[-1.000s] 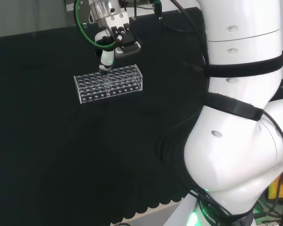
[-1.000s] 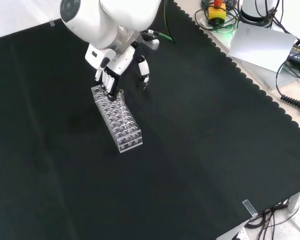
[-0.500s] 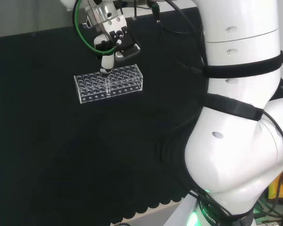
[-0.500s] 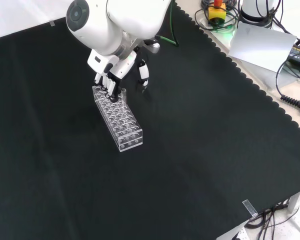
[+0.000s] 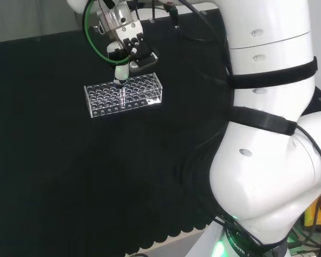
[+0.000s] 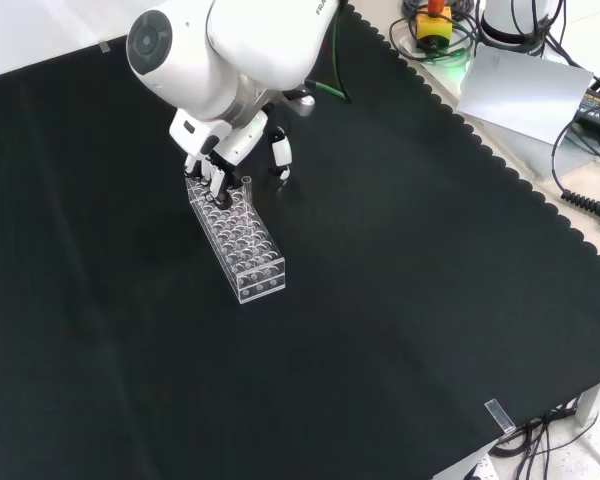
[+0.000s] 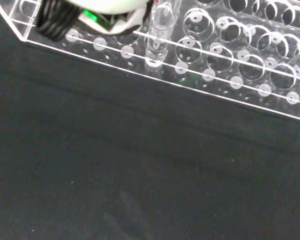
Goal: Pick up the test tube.
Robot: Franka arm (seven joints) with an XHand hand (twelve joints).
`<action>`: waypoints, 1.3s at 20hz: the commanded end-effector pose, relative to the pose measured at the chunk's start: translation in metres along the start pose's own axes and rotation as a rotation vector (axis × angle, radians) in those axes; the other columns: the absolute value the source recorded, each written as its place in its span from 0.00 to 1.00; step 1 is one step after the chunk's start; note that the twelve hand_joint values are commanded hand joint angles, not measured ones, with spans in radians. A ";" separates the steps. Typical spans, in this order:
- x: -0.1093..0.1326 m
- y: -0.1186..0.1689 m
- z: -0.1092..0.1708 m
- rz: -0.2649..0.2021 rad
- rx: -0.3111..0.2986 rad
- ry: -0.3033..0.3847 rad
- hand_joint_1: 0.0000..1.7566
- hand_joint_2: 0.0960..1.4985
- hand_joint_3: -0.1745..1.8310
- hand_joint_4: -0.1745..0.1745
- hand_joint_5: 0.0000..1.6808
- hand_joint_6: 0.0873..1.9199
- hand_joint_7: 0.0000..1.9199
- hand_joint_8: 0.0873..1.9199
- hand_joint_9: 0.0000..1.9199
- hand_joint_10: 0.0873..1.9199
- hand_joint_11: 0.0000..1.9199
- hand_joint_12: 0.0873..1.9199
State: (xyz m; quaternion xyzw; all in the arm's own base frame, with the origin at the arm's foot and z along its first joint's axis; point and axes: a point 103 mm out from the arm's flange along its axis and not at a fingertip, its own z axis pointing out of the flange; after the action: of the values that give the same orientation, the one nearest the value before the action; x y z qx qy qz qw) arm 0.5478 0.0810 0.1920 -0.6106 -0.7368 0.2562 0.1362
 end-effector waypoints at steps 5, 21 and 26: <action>-0.007 0.014 0.005 0.026 -0.001 -0.020 0.57 0.35 0.44 0.13 0.38 0.32 0.51 0.43 0.44 0.33 0.22 0.73; -0.003 0.022 -0.002 0.058 -0.032 0.181 0.61 0.36 0.44 0.00 0.53 0.30 0.72 0.33 0.69 0.27 0.38 0.66; 0.006 0.022 -0.003 0.051 -0.029 0.204 0.61 0.36 0.45 0.00 0.54 0.30 0.73 0.32 0.71 0.28 0.40 0.66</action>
State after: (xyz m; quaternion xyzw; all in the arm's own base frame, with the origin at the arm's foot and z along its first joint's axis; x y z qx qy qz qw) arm 0.5671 0.0855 0.1826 -0.6541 -0.7075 0.1894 0.1890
